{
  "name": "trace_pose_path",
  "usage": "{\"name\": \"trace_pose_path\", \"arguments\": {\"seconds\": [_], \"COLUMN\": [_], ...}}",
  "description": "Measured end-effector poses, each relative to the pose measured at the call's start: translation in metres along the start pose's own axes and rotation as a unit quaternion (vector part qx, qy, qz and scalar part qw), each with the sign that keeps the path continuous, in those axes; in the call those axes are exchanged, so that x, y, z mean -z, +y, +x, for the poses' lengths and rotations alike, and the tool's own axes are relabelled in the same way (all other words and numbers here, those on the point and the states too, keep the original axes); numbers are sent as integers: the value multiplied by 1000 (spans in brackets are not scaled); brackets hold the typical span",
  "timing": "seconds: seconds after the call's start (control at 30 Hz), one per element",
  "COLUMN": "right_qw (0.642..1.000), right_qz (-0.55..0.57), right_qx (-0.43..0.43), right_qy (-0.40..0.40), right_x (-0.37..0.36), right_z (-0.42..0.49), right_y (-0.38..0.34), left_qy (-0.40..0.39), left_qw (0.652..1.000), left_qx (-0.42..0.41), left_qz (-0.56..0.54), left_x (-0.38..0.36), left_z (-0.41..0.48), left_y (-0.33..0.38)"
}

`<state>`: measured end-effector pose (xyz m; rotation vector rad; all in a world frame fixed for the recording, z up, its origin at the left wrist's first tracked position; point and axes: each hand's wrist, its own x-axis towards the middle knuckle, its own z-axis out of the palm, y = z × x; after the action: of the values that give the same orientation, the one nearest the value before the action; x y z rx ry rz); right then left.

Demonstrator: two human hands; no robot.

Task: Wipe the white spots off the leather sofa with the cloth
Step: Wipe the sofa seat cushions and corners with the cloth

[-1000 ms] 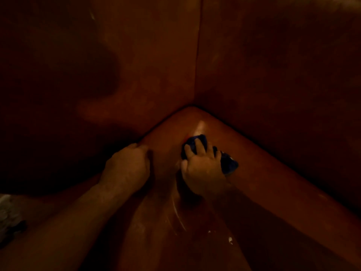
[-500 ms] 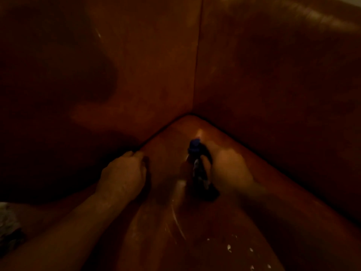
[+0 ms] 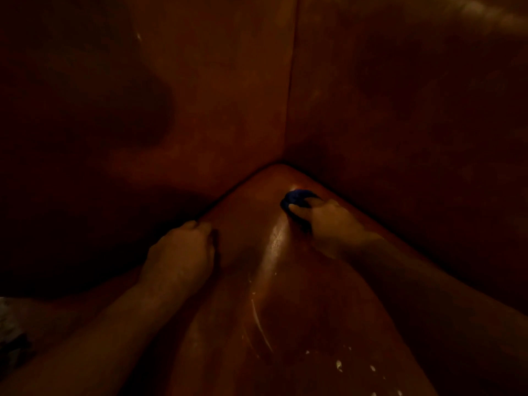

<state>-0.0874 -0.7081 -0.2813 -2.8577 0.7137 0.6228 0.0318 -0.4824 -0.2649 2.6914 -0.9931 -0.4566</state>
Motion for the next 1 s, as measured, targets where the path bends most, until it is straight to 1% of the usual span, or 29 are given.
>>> {"name": "trace_pose_path", "arguments": {"seconds": [0.1, 0.2, 0.27, 0.33, 0.37, 0.47, 0.6, 0.67, 0.73, 0.8, 0.83, 0.87, 0.9, 0.93, 0.97, 1.0], "right_qw": [999, 999, 998, 997, 995, 984, 966, 950, 943, 933, 928, 923, 920, 910, 914, 926], "right_qz": [-25, 7, 47, 59, 66, 114, 189, 235, 264, 269, 266, 284, 299, 351, 347, 317], "right_qx": [-13, -10, 19, 55, 78, 135, 176, 205, 201, 239, 260, 259, 248, 197, 154, 108], "right_qy": [22, 47, 37, -6, -14, 11, 11, 24, 15, -13, -12, 0, 56, 101, 145, 176], "right_x": [-4, -13, -15, -15, -16, -27, -46, -56, -60, -57, -49, -45, -37, -30, -23, -14], "right_z": [-1, -1, -5, -13, -19, -36, -58, -72, -90, -102, -104, -103, -97, -89, -78, -65], "right_y": [-11, -16, -20, -25, -27, -35, -50, -61, -69, -69, -69, -65, -56, -43, -28, -16], "left_qy": [2, 0, 1, 2, 3, 7, 2, -2, -5, -11, -12, -13, -10, -7, -4, -2], "left_qw": [1000, 1000, 1000, 1000, 1000, 1000, 1000, 1000, 1000, 1000, 1000, 1000, 1000, 1000, 1000, 1000], "left_qx": [-3, 0, 1, -1, 0, 0, 6, 3, 3, 3, 4, 3, 2, 1, 1, 2], "left_qz": [-2, -3, 2, 6, 3, -10, -18, -14, -10, -3, -3, -2, -1, 1, 3, 5], "left_x": [-2, -4, -7, -8, -9, -9, -9, -10, -10, -11, -11, -11, -11, -12, -12, -12], "left_z": [3, 5, 6, 5, 5, 1, -7, -11, -16, -18, -18, -18, -17, -16, -15, -13], "left_y": [2, 3, 3, 4, 4, 5, 2, 0, -1, -2, -2, -2, -2, -3, -3, -4]}}
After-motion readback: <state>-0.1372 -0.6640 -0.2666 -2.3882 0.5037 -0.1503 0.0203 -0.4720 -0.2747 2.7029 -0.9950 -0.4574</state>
